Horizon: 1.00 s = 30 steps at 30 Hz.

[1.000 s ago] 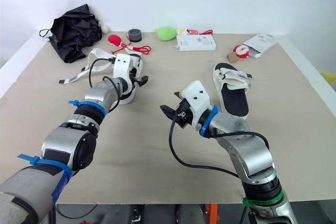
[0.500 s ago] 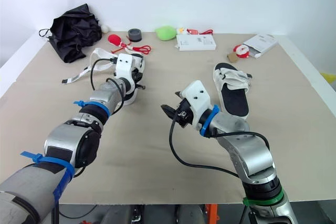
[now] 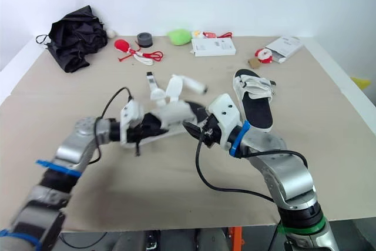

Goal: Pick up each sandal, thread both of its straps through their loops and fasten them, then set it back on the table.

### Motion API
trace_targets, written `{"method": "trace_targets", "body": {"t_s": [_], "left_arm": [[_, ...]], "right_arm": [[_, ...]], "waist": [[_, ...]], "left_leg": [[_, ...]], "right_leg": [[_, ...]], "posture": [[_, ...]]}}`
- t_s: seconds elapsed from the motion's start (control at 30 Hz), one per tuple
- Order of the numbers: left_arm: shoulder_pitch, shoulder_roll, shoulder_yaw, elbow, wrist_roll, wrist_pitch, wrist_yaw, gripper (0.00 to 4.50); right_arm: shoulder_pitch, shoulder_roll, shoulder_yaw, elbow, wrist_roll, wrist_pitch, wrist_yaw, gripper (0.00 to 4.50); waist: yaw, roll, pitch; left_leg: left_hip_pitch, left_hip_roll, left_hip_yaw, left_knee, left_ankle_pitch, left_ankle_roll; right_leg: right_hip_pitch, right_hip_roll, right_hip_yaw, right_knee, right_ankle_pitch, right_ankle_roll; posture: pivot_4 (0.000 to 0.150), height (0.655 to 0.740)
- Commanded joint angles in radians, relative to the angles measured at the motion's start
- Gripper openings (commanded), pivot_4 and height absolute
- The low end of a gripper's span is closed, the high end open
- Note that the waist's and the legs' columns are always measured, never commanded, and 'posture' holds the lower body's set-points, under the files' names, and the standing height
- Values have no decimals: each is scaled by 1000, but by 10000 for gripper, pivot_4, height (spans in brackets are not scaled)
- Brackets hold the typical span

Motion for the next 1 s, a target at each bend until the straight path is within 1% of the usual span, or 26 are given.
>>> {"method": "trace_targets", "body": {"t_s": [0.03, 0.17, 0.27, 0.37, 0.4, 0.43, 0.47, 0.5, 0.53, 0.6, 0.63, 0.67, 0.87, 1.0], "left_arm": [[6, 33, -15, -15, 4, -54, -74, 505], [1, 37, -30, 20, 15, -151, -140, 505], [-3, 27, -41, 30, 12, -177, -174, 505], [-8, 22, -49, 51, 16, -216, -209, 505], [-13, 20, -46, 60, 8, -226, -220, 117], [-19, 19, -43, 66, 1, -228, -230, 0], [-26, 21, -40, 77, -2, -236, -242, 0], [-34, 22, -38, 91, -1, -252, -256, 0], [-43, 25, -38, 106, 2, -267, -270, 0], [-62, 28, -36, 137, 9, -294, -291, 0], [-70, 28, -36, 152, 11, -304, -300, 0], [-78, 27, -36, 169, 14, -312, -307, 0], [-74, -17, -45, 217, 22, -339, -291, 0], [-77, -48, -42, 247, 36, -355, -268, 0]], "right_arm": [[7, -39, -86, -29, 47, -10, 43, 33536], [24, -82, -147, 9, 124, 3, 120, 33536], [33, -117, -115, 48, 124, -14, 183, 33536], [32, -146, -69, 99, 93, -38, 227, 33536], [30, -156, -53, 121, 81, -54, 246, 31083], [29, -165, -40, 135, 71, -69, 264, 29608], [29, -175, -28, 148, 67, -80, 285, 26014], [27, -184, -18, 160, 61, -94, 306, 24426], [24, -191, -9, 171, 56, -107, 325, 19506], [13, -203, 9, 187, 55, -125, 364, 11525], [9, -208, 19, 194, 52, -132, 381, 5361], [6, -212, 30, 200, 44, -143, 398, 992], [-88, -168, 155, 290, -34, -201, 448, 992], [-208, -102, 235, 409, -95, -188, 447, 992]], "waist": [[10, 0, 0], [13, 0, 0], [12, 0, 0], [12, 0, 0], [13, 0, 0], [13, 0, 0], [13, 0, 0], [13, 0, 0], [13, 0, 0], [13, 0, 0], [13, 0, 0], [13, 0, 0], [10, 1, -1], [14, 4, -2]], "left_leg": [[0, 1, 0, 0, 1, 0], [0, 2, 0, 1, 4, -1], [0, 3, 1, 1, 5, 0], [0, 5, 0, 0, 4, -1], [0, 5, 0, 0, 4, -1], [0, 6, 0, 0, 4, -1], [0, 6, 0, 0, 4, -2], [0, 6, 0, 0, 4, -2], [0, 6, 0, 0, 4, -2], [0, 6, 0, 0, 4, -2], [0, 6, 0, 0, 4, -2], [0, 6, 0, 0, 4, -2], [1, 7, 1, 1, 4, -2], [1, 7, 1, 2, 5, -2]], "right_leg": [[0, 0, 0, 0, 1, -1], [0, 1, -2, 0, 3, -2], [0, 2, -1, 0, 3, -2], [0, 5, 0, 0, 3, -3], [0, 6, 0, 0, 3, -3], [0, 7, 0, 0, 3, -3], [0, 7, 0, 0, 3, -3], [0, 7, 0, 0, 3, -3], [-1, 7, 0, 0, 3, -3], [-1, 7, 0, 0, 3, -3], [-1, 7, 0, 0, 3, -3], [-1, 7, 0, 0, 3, -3], [-1, 8, 0, 0, 4, -5], [0, 8, 0, 0, 4, -4]], "posture": [[1500, 7400], [1500, 7400], [1500, 7400], [1500, 7400], [1500, 7400], [1500, 7400], [1500, 7400], [1500, 7400], [1500, 7400], [1500, 7400], [1500, 7400], [1500, 7400], [1500, 7400], [1500, 7400]]}}
